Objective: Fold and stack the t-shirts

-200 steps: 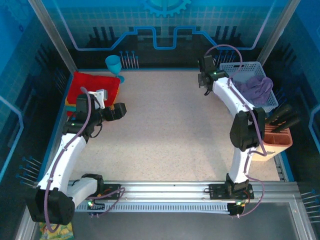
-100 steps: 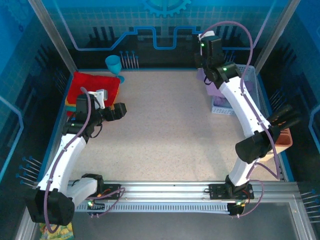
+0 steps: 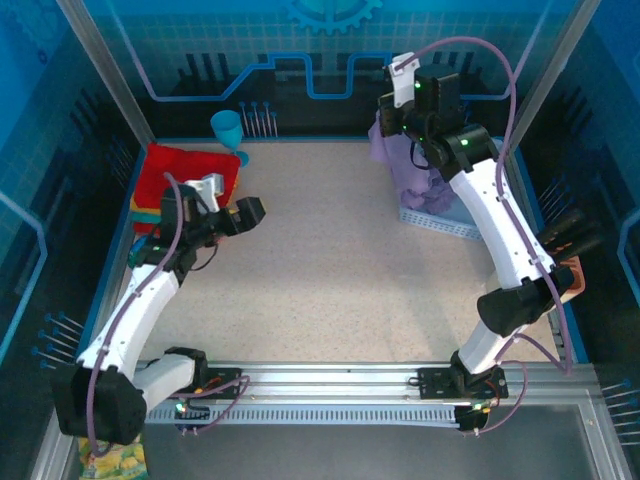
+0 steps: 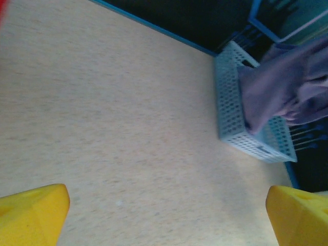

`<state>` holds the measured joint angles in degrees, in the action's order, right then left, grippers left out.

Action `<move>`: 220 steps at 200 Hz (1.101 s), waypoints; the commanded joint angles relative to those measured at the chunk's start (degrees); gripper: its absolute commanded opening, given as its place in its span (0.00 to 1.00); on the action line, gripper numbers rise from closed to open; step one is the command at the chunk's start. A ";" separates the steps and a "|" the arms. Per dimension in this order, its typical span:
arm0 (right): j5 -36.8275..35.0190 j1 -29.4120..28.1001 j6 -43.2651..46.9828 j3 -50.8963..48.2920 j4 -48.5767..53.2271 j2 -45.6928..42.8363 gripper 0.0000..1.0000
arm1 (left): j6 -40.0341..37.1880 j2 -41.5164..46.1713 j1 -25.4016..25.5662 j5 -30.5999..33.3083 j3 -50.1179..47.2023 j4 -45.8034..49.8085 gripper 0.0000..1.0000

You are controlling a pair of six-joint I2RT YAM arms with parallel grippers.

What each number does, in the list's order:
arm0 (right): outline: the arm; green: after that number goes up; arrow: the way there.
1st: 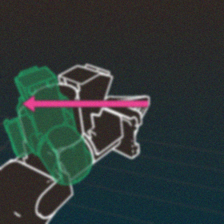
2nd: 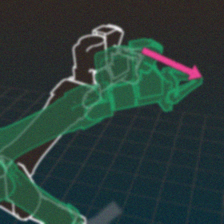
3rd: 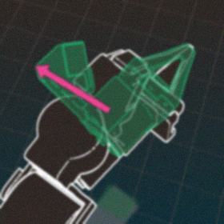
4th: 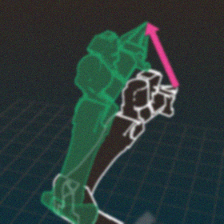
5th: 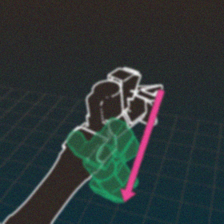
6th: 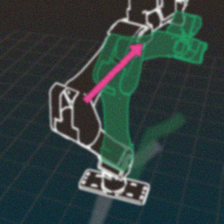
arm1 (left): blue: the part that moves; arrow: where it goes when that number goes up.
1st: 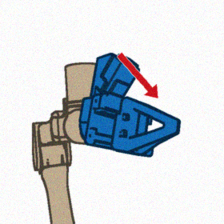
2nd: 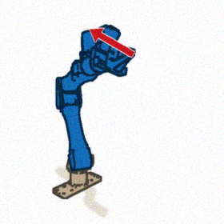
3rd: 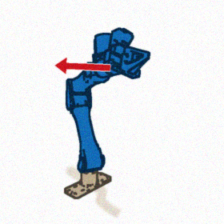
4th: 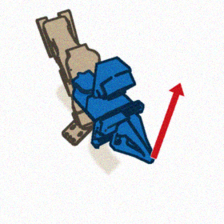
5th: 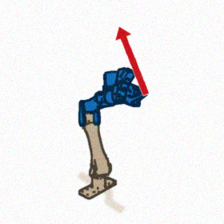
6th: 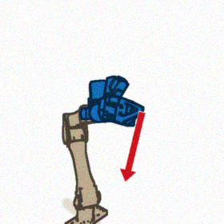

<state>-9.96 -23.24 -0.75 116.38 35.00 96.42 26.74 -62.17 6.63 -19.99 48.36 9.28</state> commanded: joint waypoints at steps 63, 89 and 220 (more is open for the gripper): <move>12.97 -2.42 -12.81 2.02 7.23 2.77 0.00 | 1.97 -26.86 25.26 7.29 14.14 -31.56 0.99; 14.34 -2.66 -15.28 0.56 7.71 2.32 0.00 | 1.34 -34.99 28.44 10.98 19.08 -40.08 0.99; 10.15 4.06 -22.39 -14.84 3.68 -11.31 0.70 | -2.88 -50.62 28.32 18.28 52.01 -33.85 0.00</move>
<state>3.25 -21.39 -21.10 106.85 40.97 91.15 27.18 -113.38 36.60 -1.74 91.77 -27.27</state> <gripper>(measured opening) 0.580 0.087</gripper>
